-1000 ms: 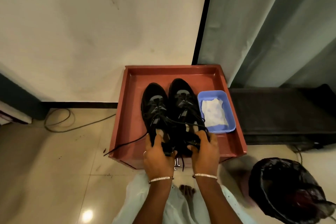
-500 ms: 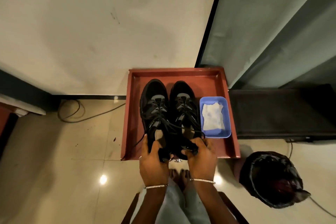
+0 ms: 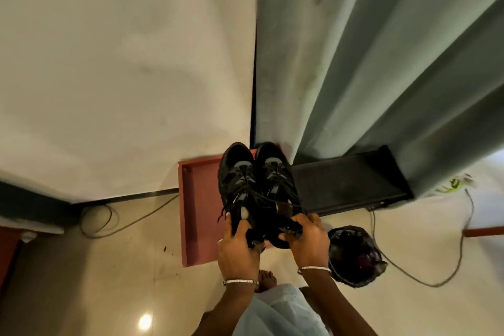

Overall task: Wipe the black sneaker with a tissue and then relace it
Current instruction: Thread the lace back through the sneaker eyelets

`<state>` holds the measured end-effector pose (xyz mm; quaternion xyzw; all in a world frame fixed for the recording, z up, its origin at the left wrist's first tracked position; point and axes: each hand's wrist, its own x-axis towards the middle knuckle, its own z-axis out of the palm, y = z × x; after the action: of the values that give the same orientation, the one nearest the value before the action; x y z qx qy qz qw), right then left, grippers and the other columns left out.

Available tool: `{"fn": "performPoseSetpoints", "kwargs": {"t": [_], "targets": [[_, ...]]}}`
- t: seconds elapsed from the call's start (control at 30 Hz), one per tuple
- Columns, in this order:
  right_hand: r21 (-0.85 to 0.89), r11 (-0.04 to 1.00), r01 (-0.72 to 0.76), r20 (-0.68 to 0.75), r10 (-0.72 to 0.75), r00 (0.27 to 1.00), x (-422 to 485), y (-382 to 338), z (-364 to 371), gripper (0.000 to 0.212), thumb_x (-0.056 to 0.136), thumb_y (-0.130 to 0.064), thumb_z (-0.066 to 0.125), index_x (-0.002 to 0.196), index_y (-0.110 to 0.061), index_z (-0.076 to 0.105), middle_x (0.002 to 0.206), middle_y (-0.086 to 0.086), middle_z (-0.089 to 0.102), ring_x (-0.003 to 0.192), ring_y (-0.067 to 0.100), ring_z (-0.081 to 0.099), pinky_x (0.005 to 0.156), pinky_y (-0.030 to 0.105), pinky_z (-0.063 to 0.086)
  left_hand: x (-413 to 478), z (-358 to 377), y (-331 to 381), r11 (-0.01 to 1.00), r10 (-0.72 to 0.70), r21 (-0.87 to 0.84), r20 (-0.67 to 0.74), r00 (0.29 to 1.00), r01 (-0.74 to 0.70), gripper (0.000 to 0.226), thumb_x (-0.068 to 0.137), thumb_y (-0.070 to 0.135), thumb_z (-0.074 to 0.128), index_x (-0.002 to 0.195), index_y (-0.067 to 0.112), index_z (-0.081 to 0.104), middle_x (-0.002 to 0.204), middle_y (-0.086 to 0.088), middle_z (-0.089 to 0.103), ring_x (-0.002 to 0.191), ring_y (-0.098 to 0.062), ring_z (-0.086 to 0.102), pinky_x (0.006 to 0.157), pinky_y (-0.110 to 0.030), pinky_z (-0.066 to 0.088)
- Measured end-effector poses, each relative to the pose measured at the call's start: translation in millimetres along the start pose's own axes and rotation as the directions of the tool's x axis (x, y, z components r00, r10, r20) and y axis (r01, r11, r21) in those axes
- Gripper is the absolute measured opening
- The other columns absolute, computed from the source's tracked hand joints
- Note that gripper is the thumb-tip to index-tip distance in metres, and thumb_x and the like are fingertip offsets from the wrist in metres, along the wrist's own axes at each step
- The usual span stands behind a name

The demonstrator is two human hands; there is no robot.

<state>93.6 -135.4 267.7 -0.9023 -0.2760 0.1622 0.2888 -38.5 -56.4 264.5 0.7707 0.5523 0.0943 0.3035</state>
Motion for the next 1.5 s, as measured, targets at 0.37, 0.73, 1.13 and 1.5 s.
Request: {"fn": "performPoseSetpoints", "kwargs": {"t": [0.37, 0.73, 1.13, 1.5], "targets": [[-0.064, 0.986, -0.156, -0.144, 0.146, 0.979, 42.1, 83.2, -88.9, 0.036, 0.063, -0.008, 0.088, 0.095, -0.014, 0.072, 0.092, 0.004, 0.057, 0.078, 0.028, 0.059, 0.066, 0.028, 0.041, -1.0, 60.5, 127.2, 0.982, 0.139, 0.101, 0.183, 0.973, -0.160, 0.053, 0.052, 0.050, 0.091, 0.097, 0.031, 0.069, 0.139, -0.006, 0.057, 0.075, -0.030, 0.070, 0.053, -0.036, 0.055], [-0.143, 0.968, -0.207, -0.078, 0.197, 0.977, 148.4, 205.4, -107.5, 0.039, 0.064, -0.009, 0.088, 0.099, -0.013, 0.073, 0.096, 0.007, 0.061, 0.082, 0.031, 0.061, 0.068, 0.024, 0.038, 35.8, 193.4, 212.9, 0.985, 0.076, 0.115, 0.390, 0.918, -0.130, 0.058, 0.033, 0.041, 0.099, 0.084, 0.031, 0.074, 0.118, -0.015, 0.070, 0.067, -0.022, 0.074, 0.044, -0.023, 0.052], [-0.122, 0.982, -0.147, 0.091, 0.159, 0.983, 252.5, 301.5, -14.6, 0.032, 0.072, -0.012, 0.083, 0.102, -0.011, 0.073, 0.106, 0.013, 0.062, 0.093, 0.036, 0.062, 0.079, 0.036, 0.054, 115.1, 319.8, 196.3, 0.954, -0.203, 0.290, 0.453, 0.868, 0.072, 0.058, 0.100, 0.035, 0.050, 0.153, 0.032, 0.026, 0.165, -0.004, -0.011, 0.122, -0.032, 0.055, 0.097, -0.040, 0.047], [-0.110, 0.974, -0.198, 0.068, 0.206, 0.976, 263.9, 353.0, 48.0, 0.029, 0.070, -0.004, 0.083, 0.096, -0.009, 0.072, 0.107, 0.013, 0.060, 0.092, 0.036, 0.061, 0.077, 0.035, 0.055, 130.4, 371.0, 163.6, 0.956, -0.202, 0.283, 0.452, 0.869, 0.075, 0.045, 0.100, 0.013, 0.050, 0.143, 0.023, 0.048, 0.165, -0.012, -0.008, 0.128, -0.037, 0.051, 0.098, -0.042, 0.045]]}}
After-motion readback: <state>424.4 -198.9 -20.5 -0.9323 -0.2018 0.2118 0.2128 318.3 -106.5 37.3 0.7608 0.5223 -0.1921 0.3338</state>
